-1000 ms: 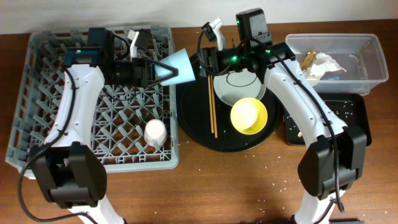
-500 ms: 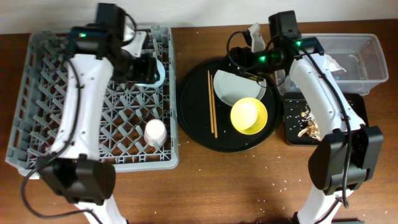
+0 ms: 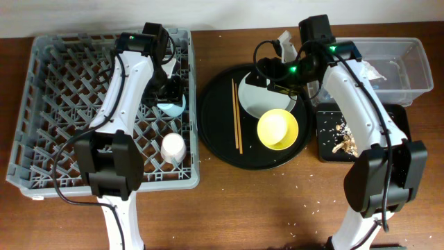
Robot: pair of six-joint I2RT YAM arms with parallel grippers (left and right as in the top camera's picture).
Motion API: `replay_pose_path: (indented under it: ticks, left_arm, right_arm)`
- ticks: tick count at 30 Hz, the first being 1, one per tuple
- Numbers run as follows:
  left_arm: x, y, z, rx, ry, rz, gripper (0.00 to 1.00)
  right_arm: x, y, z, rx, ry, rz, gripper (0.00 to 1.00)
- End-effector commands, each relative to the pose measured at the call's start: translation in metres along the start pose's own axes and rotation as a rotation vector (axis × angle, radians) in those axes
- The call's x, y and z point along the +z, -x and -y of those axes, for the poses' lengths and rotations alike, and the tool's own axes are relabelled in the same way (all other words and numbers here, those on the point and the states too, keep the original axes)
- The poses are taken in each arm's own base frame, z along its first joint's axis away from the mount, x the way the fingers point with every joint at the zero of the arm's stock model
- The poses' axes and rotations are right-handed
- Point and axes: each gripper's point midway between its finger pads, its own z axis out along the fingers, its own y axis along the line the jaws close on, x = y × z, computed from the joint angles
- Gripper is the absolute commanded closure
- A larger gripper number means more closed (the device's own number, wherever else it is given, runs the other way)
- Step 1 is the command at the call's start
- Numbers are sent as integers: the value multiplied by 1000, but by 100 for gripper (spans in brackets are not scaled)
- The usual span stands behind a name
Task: Sort waste into correct bins and load items into the dishwasher rack
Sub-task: 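Place the blue cup upside down in the rack with left gripper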
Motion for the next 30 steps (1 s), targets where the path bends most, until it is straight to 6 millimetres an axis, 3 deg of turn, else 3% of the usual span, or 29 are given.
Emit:
replay_pose_path:
  ticks: [1, 3, 9, 10, 13, 18, 20, 24, 30]
  left_arm:
    - [14, 0, -2, -9, 13, -25, 30]
    - [15, 1, -2, -9, 13, -23, 23]
    - [6, 14, 0, -5, 5, 33, 22]
    - [-9, 23, 5, 1, -10, 73, 21]
    - [-33, 16, 6, -1, -9, 68, 23]
    - [-89, 2, 16, -5, -44, 103, 36]
    - [-89, 0, 19, -27, -48, 99, 41]
    - [-57, -18, -1, -147, 50, -23, 53]
    - [-46, -26, -2, -175, 57, -70, 56]
  right_arm:
    - [1, -2, 2, -10, -13, -6, 14]
    - [1, -3, 4, -7, -22, -8, 12]
    - [1, -4, 7, -70, -41, -13, 7]
    - [1, -4, 8, -74, -48, -11, 7]
    - [1, -4, 9, -78, -52, -10, 7]
    - [1, -3, 10, -81, -60, -9, 7]
    - [1, -4, 10, -80, -60, -11, 7]
    - [1, -4, 13, -77, -75, -11, 7]
    - [1, -4, 13, -77, -75, -13, 7]
